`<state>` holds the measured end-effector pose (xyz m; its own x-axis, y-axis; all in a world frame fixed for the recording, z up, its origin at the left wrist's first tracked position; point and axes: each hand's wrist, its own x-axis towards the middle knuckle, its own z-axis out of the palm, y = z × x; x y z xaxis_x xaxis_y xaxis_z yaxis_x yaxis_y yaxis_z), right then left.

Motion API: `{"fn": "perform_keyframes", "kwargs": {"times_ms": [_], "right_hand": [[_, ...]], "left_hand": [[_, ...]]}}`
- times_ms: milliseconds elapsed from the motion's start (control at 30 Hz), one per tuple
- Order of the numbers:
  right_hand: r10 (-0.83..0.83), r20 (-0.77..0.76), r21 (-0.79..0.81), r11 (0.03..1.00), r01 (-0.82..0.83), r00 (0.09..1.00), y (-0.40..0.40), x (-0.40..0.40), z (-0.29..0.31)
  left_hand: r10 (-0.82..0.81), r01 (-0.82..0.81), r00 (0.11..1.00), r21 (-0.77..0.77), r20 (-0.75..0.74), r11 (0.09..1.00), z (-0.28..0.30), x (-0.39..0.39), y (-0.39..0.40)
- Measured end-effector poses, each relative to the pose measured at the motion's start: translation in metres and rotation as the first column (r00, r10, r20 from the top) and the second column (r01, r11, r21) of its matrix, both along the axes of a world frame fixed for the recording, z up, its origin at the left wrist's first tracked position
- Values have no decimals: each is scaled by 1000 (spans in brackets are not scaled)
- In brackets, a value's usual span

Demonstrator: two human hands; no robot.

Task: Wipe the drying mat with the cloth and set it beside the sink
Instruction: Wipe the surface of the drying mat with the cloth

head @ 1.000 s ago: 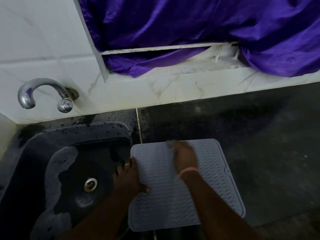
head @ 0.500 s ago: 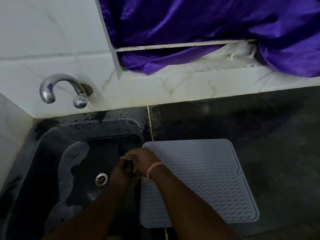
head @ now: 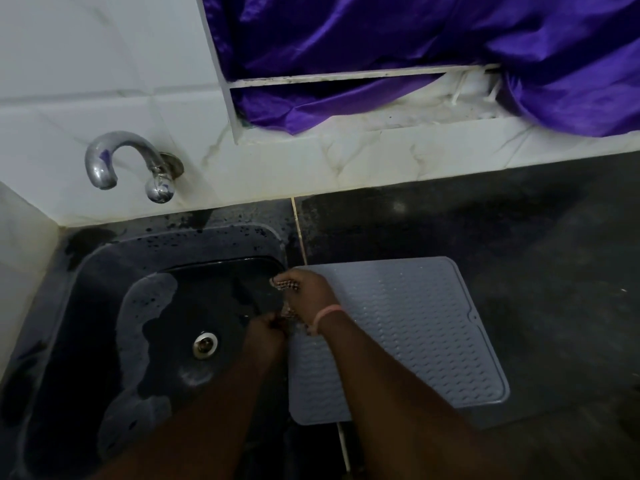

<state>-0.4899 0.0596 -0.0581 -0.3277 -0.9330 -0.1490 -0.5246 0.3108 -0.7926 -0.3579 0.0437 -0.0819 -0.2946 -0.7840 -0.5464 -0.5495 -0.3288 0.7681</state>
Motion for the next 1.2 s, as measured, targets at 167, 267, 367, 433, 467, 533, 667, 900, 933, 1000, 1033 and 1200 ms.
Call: {"fn": "perform_keyframes", "kwargs": {"times_ms": [167,267,367,433,467,533,667,900,933,1000,1033,1200], "right_hand": [[-561,-422,95,754,650,713,95,-95,-7],[-579,-567,9,707,707,586,140,-89,-19],[-459,-508,-36,857,515,729,121,-29,-20],[-210,-450,31,968,250,868,97,18,-20],[-112,-351,80,986,149,930,88,39,-17],[-54,-24,98,994,57,998,85,65,-16],[-301,466,65,949,307,832,111,52,13],[-364,931,293,672,680,-41,160,22,15],[-372,928,270,665,697,-4,162,27,18],[-473,854,197,678,708,216,169,34,20],[-541,769,173,687,705,339,173,35,17],[-761,365,9,579,815,536,205,40,1]], "left_hand": [[58,-50,989,62,-136,997,9,-5,12],[92,-90,985,22,-147,996,-7,-1,24],[158,-156,973,26,-168,987,-8,-4,34],[210,-209,957,24,-200,978,-4,-6,40],[245,-243,948,35,-205,969,-1,-4,41],[301,-299,938,36,-173,954,1,1,37],[393,-384,907,87,-153,919,-21,21,21],[92,53,918,349,-385,936,34,-17,84],[55,154,897,425,-439,892,40,-24,97],[41,255,868,514,-495,819,45,-32,117],[25,260,874,511,-486,819,45,-32,123],[121,162,866,502,-486,850,34,-32,138]]}}
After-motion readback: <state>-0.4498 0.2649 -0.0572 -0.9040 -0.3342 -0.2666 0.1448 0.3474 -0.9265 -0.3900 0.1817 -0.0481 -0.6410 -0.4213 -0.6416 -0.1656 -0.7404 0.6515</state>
